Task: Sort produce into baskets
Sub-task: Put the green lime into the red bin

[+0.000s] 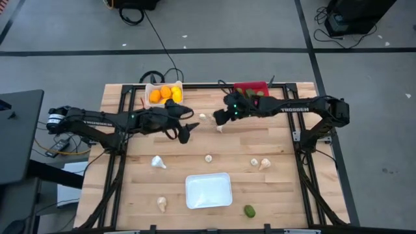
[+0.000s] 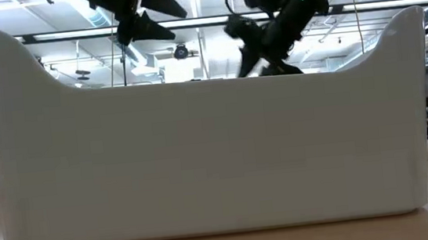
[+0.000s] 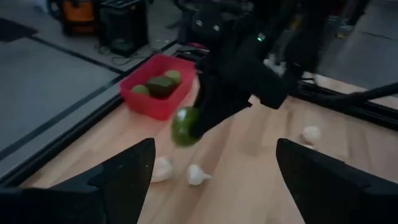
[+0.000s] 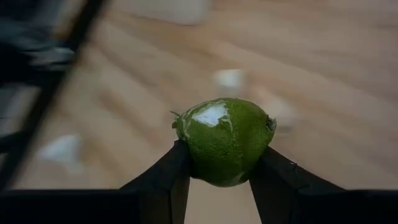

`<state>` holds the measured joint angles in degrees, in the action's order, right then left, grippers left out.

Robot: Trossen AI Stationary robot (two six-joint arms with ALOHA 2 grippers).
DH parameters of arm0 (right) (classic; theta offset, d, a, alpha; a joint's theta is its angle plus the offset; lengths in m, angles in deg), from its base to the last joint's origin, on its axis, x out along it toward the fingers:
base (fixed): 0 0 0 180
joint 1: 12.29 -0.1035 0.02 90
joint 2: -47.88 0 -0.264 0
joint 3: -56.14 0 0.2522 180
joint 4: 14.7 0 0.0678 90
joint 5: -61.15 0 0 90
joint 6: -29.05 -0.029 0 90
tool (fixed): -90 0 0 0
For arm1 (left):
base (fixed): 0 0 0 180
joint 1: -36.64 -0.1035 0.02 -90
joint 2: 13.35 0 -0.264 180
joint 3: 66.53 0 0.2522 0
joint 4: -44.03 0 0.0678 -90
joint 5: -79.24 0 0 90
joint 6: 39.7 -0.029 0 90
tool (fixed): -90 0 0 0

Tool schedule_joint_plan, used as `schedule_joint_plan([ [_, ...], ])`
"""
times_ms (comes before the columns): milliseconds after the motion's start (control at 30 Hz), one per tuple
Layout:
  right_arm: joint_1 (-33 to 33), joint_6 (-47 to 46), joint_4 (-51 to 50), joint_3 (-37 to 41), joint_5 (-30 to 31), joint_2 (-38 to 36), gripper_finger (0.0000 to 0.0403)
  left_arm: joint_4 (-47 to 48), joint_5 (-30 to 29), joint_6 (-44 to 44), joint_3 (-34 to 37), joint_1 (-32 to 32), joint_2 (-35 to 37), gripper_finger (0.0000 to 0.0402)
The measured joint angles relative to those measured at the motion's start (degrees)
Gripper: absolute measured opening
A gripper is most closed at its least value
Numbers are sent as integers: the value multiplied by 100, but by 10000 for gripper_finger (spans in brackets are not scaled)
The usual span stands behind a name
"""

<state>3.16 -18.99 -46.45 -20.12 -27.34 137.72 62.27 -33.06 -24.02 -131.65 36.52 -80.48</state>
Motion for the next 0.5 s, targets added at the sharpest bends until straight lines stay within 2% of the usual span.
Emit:
schedule_joint_plan([
  [267,1106,1055,-995,0,813,0,153,385,-40,280,-2,-241,-7,340],
  [500,2111,1618,-1540,0,922,0,167,433,-38,377,-2,-435,-9,340],
])
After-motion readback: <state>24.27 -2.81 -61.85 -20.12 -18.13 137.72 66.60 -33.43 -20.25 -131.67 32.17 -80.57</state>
